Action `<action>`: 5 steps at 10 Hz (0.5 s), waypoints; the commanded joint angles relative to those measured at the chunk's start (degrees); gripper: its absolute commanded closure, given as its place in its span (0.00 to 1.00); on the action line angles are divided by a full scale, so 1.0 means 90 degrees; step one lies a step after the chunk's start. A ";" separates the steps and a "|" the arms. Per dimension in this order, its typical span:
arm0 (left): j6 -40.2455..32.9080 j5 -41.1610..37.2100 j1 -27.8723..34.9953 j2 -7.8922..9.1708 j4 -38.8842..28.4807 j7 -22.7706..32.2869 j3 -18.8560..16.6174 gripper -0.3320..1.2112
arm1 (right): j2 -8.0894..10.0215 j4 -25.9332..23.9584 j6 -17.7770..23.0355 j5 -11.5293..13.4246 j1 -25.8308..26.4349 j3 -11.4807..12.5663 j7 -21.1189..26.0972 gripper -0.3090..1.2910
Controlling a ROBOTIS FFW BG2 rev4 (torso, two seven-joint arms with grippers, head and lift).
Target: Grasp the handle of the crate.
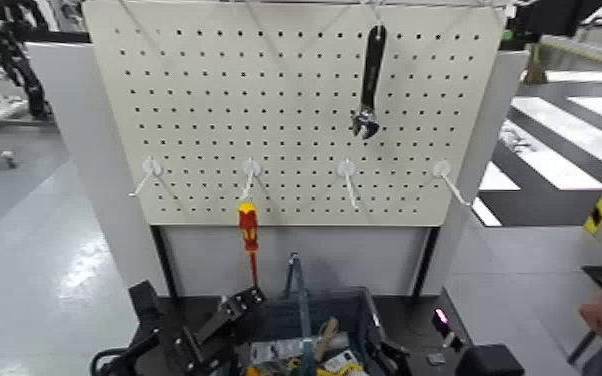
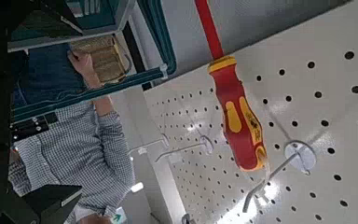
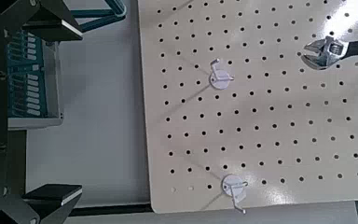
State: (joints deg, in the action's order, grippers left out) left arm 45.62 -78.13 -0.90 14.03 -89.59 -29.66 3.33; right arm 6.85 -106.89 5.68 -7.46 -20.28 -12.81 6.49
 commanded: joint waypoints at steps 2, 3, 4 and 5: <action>0.0087 0.0000 -0.0672 0.0121 0.0844 -0.0504 0.0538 0.29 | 0.0001 0.0060 0.0063 -0.0041 0.0027 -0.0012 -0.0008 0.28; 0.0097 0.0000 -0.0857 0.0141 0.1039 -0.0611 0.0704 0.29 | 0.0001 0.0080 0.0082 -0.0050 0.0037 -0.0022 -0.0008 0.28; 0.0136 0.0000 -0.1043 0.0141 0.1234 -0.0757 0.0841 0.29 | 0.0011 0.0089 0.0082 -0.0060 0.0047 -0.0032 -0.0008 0.28; 0.0136 0.0000 -0.1209 0.0141 0.1410 -0.0806 0.0958 0.29 | 0.0020 0.0119 0.0121 -0.0089 0.0066 -0.0051 0.0002 0.28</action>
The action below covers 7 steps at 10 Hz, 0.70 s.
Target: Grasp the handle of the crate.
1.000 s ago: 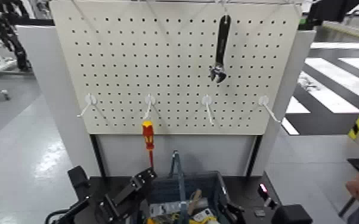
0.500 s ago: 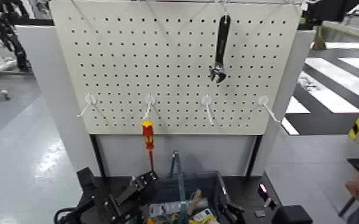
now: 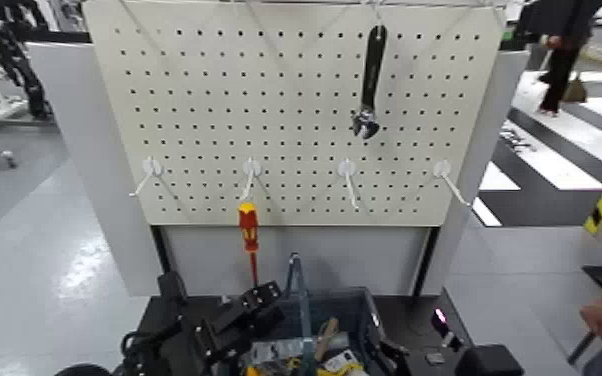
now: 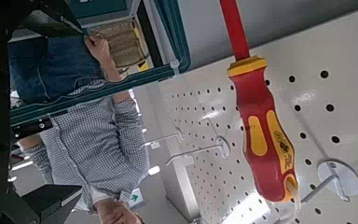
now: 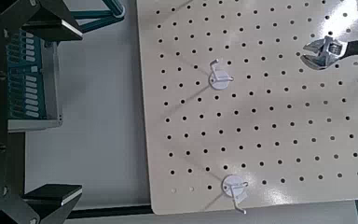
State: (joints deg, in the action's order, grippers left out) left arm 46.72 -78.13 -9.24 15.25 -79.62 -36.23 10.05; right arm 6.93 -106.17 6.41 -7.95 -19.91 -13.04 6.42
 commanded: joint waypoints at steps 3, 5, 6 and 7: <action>-0.0259 -0.0010 -0.0672 -0.0044 0.0790 -0.0321 0.0563 0.29 | 0.0031 0.0078 0.0089 -0.0094 0.0054 -0.0045 0.0000 0.28; -0.0347 -0.0127 -0.0887 -0.0112 0.1093 -0.0506 0.0807 0.30 | 0.0041 0.0088 0.0099 -0.0103 0.0054 -0.0055 0.0000 0.28; -0.0386 -0.0146 -0.0936 -0.0122 0.1190 -0.0526 0.0865 0.33 | 0.0041 0.0098 0.0118 -0.0123 0.0064 -0.0055 0.0000 0.29; -0.0415 -0.0156 -0.0975 -0.0122 0.1288 -0.0584 0.0934 0.42 | 0.0041 0.0098 0.0128 -0.0133 0.0064 -0.0064 0.0000 0.29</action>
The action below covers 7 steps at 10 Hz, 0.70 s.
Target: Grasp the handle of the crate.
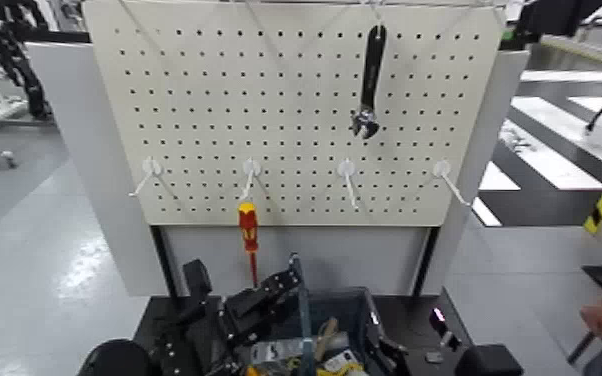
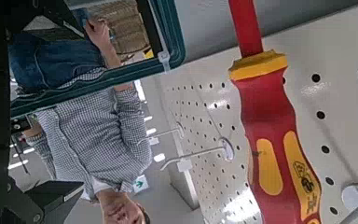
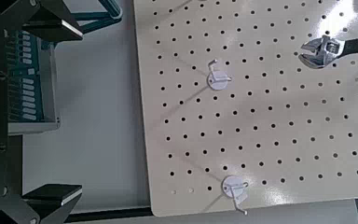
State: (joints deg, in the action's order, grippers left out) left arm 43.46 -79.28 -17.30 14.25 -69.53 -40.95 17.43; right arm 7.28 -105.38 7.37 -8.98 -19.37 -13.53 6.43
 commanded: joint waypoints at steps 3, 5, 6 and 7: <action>-0.0054 -0.0038 -0.0099 -0.0020 0.0264 -0.0108 0.0143 0.88 | 0.0001 0.0019 0.0040 -0.0047 0.0004 -0.0010 -0.0001 0.29; -0.0034 -0.0038 -0.0079 -0.0020 0.0274 -0.0108 0.0153 0.98 | 0.0001 0.0019 0.0040 -0.0047 0.0004 -0.0010 0.0009 0.29; -0.0034 -0.0058 -0.0060 -0.0040 0.0294 -0.0108 0.0163 0.98 | 0.0001 0.0009 0.0040 -0.0057 0.0004 -0.0010 0.0009 0.29; -0.0044 -0.0136 -0.0011 -0.0050 0.0274 -0.0108 0.0182 0.98 | 0.0001 0.0019 0.0050 -0.0057 -0.0006 0.0000 0.0009 0.29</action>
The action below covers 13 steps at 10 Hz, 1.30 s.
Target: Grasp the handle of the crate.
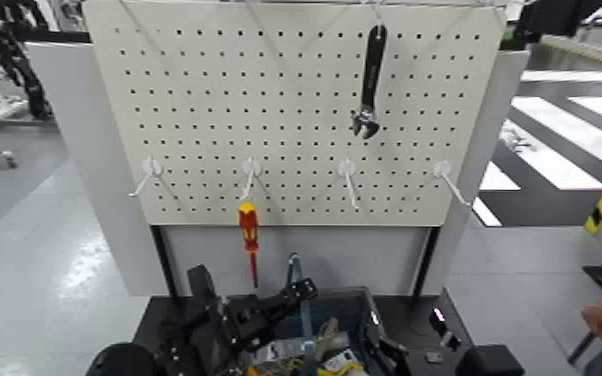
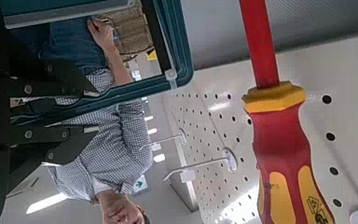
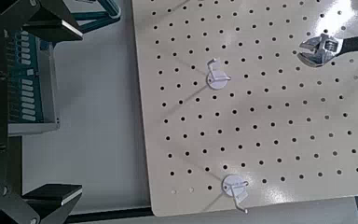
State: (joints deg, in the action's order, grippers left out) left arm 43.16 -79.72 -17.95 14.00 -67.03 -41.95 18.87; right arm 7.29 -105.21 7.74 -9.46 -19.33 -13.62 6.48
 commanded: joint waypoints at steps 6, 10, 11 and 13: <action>0.0351 -0.0595 0.0637 0.0056 -0.1156 0.0432 -0.0056 0.98 | -0.0010 -0.0009 0.0009 -0.0003 -0.0030 0.0019 0.0022 0.29; 0.0761 -0.1620 0.1526 0.0037 -0.2240 0.1653 -0.0612 0.98 | -0.0029 -0.0009 0.0019 0.0006 -0.0039 0.0039 0.0022 0.28; 0.0868 -0.1884 0.1731 0.0056 -0.2455 0.2034 -0.0690 0.98 | -0.0029 -0.0019 0.0019 0.0006 -0.0049 0.0049 0.0031 0.28; 0.1093 -0.2314 0.1985 0.0164 -0.2747 0.2512 -0.0700 0.98 | -0.0039 -0.0029 0.0067 0.0084 -0.0049 0.0059 0.0022 0.29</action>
State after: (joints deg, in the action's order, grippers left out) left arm 52.36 -99.36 -0.75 15.10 -90.92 -19.60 12.57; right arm 6.94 -105.43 8.15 -8.94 -19.77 -13.12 6.68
